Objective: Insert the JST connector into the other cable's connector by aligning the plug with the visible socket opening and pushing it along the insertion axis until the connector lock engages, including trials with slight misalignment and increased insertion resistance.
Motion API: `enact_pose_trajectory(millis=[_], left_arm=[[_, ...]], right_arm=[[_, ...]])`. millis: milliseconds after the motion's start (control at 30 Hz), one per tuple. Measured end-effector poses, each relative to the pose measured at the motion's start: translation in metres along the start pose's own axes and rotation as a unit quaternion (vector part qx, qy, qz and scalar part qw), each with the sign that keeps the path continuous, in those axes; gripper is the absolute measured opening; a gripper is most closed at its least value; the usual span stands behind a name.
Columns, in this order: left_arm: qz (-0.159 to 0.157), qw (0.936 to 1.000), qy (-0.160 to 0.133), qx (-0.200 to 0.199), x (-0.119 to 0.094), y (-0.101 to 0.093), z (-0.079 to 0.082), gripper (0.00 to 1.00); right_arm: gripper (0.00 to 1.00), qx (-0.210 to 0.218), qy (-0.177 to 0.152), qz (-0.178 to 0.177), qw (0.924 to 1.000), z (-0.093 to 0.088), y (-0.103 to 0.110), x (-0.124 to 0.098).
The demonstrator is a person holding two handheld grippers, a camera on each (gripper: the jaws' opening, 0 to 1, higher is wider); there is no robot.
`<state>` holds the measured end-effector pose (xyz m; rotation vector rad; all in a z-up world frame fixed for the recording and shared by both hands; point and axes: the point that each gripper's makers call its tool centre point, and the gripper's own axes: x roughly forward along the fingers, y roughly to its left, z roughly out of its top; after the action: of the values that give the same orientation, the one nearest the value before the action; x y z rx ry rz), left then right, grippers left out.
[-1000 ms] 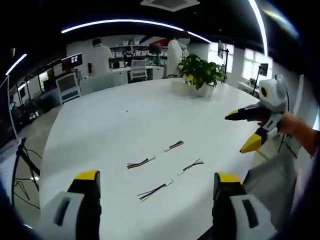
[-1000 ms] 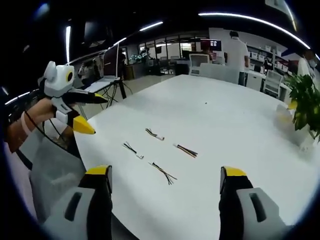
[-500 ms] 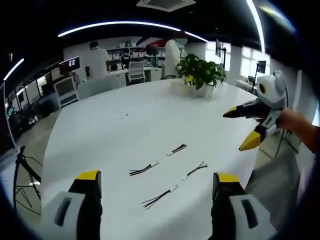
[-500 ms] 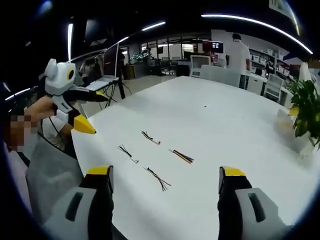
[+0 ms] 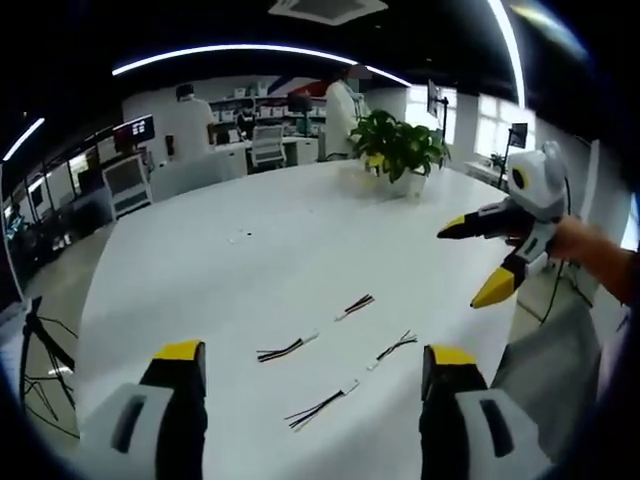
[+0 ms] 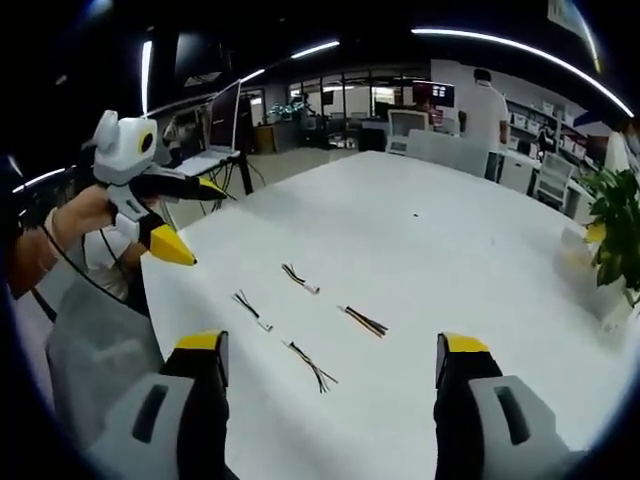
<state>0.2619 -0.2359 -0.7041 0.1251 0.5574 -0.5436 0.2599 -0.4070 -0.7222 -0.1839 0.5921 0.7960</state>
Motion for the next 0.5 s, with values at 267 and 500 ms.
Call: enact_pose_trajectory(millis=[267,500], left_arm=[[0.001,1.0000,-0.003,0.003,0.005,0.005,0.004,0.86],[-0.004,0.9998,0.008,0.016,0.017,0.003,0.001,0.86]], right_arm=[[0.83,-0.011,-0.001,0.011,0.9999,0.009,0.001,0.011],[0.83,-0.011,-0.008,0.015,0.9998,0.018,-0.003,0.021]])
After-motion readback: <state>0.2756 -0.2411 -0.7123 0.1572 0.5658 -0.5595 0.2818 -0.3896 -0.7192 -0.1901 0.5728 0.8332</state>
